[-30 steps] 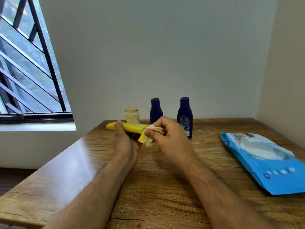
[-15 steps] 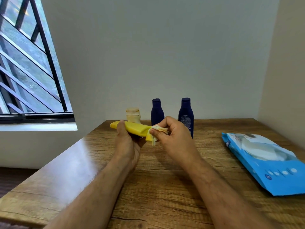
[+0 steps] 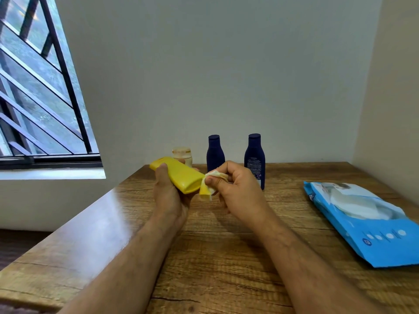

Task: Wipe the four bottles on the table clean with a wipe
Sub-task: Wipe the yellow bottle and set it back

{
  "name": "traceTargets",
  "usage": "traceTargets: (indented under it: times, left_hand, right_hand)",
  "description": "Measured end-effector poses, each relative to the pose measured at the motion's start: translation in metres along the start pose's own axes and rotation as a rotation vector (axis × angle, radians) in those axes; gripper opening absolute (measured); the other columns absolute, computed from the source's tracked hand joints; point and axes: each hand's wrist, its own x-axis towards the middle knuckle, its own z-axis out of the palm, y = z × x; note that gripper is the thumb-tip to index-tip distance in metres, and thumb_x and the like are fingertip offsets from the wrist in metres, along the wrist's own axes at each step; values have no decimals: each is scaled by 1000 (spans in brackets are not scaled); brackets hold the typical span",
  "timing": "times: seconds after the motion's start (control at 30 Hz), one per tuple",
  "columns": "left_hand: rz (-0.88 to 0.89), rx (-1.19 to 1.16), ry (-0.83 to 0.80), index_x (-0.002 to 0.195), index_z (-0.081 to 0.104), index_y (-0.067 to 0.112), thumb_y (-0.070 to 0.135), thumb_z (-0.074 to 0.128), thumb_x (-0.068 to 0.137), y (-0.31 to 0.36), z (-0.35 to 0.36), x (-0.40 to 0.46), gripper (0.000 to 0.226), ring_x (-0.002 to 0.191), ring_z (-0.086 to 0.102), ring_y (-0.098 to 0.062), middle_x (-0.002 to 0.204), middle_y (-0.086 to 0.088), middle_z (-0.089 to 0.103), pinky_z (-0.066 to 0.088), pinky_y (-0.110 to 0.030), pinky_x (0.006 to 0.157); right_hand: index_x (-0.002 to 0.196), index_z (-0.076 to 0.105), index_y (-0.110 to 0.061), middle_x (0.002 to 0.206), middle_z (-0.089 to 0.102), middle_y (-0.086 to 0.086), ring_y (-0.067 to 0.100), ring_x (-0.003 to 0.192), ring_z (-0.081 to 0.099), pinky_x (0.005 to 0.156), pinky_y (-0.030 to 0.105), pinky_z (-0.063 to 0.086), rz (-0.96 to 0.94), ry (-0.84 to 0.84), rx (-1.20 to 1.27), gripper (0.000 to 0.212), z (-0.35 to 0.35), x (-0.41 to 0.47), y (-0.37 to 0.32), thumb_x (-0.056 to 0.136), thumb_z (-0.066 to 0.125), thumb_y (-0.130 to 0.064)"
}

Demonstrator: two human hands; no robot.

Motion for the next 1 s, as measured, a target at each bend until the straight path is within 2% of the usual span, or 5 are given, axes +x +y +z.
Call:
traceTargets:
  times: [0.3, 0.43, 0.67, 0.8, 1.0]
  left_hand:
    - [-164, 95, -176, 116, 69, 14, 51, 47, 95, 4, -1, -10, 48, 82, 70, -23, 97, -11, 72, 59, -35, 67]
    - [-248, 213, -278, 131, 63, 14, 59, 54, 86, 1, 3, -14, 64, 104, 69, -29, 124, -18, 68, 57, -42, 84]
    - [-313, 317, -299, 120, 69, 11, 47, 62, 88, -6, 6, -21, 48, 93, 70, -27, 114, -21, 71, 57, -41, 80]
    - [-332, 306, -277, 120, 68, 9, 57, 47, 93, -7, 5, -20, 59, 92, 70, -31, 113, -21, 70, 55, -46, 84]
    - [-325, 275, -219, 127, 65, 5, 62, 27, 100, -5, 3, -13, 74, 109, 66, -32, 119, -21, 67, 51, -48, 98]
  right_hand:
    - [89, 67, -14, 61, 63, -7, 6, 45, 51, 41, 21, 41, 86, -117, 172, 12, -4, 1, 1, 87, 72, -25]
    - [82, 65, -22, 79, 68, -10, 0, 69, 65, 59, 19, 52, -2, 8, -38, 14, -1, 0, 4, 84, 76, -31]
    - [81, 59, -26, 75, 63, -10, 2, 67, 60, 56, 22, 48, -79, 319, -135, 18, -6, 2, 2, 90, 68, -39]
    - [77, 60, -26, 78, 65, -7, 10, 73, 65, 63, 39, 61, -49, 86, -164, 18, -1, 0, 3, 85, 75, -32]
    - [73, 62, -26, 77, 65, -10, 5, 72, 61, 62, 28, 54, -127, -202, -392, 18, 0, -7, 3, 81, 77, -30]
